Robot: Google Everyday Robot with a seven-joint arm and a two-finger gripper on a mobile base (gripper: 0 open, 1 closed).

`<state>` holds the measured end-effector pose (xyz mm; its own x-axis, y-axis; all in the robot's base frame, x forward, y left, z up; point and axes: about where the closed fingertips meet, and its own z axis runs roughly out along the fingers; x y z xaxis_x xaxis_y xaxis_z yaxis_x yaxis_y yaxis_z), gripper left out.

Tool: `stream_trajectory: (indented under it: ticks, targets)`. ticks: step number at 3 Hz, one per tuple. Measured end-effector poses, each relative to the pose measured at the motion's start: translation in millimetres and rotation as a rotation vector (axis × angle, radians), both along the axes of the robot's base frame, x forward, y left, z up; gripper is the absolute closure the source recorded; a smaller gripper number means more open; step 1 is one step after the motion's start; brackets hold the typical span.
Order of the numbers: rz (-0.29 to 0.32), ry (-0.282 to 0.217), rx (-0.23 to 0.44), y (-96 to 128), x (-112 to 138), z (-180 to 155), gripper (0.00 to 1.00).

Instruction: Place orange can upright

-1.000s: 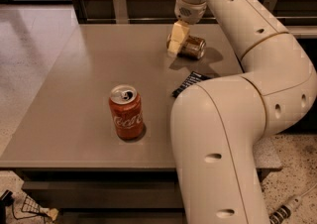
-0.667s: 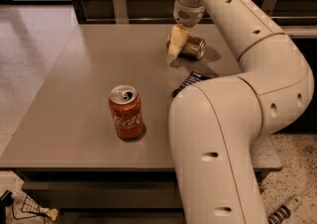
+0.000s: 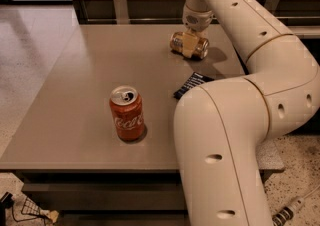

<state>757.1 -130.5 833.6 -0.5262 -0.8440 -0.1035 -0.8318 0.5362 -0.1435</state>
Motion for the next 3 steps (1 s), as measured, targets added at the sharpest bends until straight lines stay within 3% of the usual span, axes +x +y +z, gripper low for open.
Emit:
stream_trajectory:
  ticks: [2,3]
  targets:
    - [0.005,-0.030,0.010,4.9,11.2,-4.5,1.00]
    - [0.005,-0.030,0.010,4.9,11.3,-4.7,1.00]
